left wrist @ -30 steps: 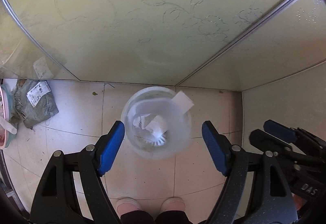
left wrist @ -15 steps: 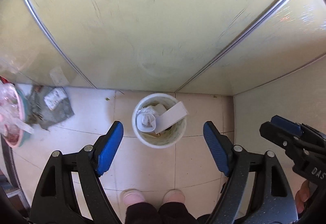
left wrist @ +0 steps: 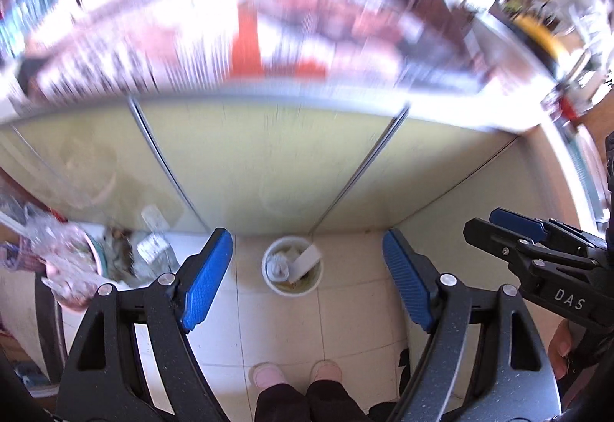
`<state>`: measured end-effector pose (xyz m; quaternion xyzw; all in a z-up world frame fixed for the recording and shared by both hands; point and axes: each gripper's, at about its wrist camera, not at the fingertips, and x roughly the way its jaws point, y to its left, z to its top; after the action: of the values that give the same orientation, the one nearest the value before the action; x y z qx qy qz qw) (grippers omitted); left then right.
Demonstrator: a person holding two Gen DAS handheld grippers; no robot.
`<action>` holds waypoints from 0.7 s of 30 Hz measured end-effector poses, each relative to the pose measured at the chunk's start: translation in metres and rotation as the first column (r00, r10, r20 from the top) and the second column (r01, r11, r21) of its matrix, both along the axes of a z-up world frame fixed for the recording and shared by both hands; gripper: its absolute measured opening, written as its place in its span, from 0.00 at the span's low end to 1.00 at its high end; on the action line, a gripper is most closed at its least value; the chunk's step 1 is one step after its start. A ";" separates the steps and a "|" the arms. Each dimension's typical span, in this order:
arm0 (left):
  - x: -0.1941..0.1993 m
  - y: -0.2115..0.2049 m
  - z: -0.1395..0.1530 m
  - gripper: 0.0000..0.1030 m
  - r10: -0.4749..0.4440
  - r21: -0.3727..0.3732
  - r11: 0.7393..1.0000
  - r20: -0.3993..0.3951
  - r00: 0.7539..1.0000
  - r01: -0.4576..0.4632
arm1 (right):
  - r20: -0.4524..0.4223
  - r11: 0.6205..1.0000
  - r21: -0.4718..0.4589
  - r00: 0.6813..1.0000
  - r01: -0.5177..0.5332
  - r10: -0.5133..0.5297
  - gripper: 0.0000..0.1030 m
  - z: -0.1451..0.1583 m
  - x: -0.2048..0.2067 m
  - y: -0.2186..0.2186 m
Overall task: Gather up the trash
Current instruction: 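Raise both grippers back up to the counter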
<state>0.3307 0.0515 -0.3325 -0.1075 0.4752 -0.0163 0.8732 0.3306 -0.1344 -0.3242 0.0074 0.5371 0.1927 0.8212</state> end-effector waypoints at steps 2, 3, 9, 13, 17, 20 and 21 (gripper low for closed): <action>-0.011 0.002 0.038 0.78 -0.006 0.005 1.000 0.049 0.999 0.005 | 0.046 1.000 0.010 0.999 0.007 -0.007 0.48 0.034 -0.010 0.000; -0.016 0.007 0.057 0.78 -0.011 0.010 1.000 0.076 0.997 0.010 | 0.067 1.000 0.015 0.998 0.012 -0.013 0.48 0.052 -0.015 0.001; -0.049 0.021 0.165 0.78 -0.057 0.070 0.997 0.271 0.961 0.039 | 0.232 0.998 0.045 0.971 0.046 -0.056 0.48 0.152 -0.049 0.004; -0.069 0.023 0.220 0.79 -0.085 0.099 0.994 0.384 0.919 0.050 | 0.347 0.995 0.066 0.933 0.073 -0.092 0.48 0.206 -0.072 0.010; -0.086 0.030 0.262 0.82 -0.087 0.108 0.993 0.477 0.875 0.040 | 0.457 0.991 0.094 0.881 0.093 -0.126 0.48 0.250 -0.086 0.012; -0.094 0.035 0.283 0.86 -0.079 0.110 0.994 0.523 0.849 0.024 | 0.512 0.989 0.110 0.847 0.102 -0.144 0.49 0.271 -0.089 0.013; -0.094 0.037 0.288 0.87 -0.077 0.109 0.994 0.534 0.842 0.022 | 0.530 0.988 0.114 0.835 0.106 -0.151 0.51 0.277 -0.090 0.012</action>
<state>0.2363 0.0880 -0.0445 -0.0431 0.2147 -0.0447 0.9747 0.2408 -0.1221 -0.0467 0.0220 0.2762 0.1526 0.9486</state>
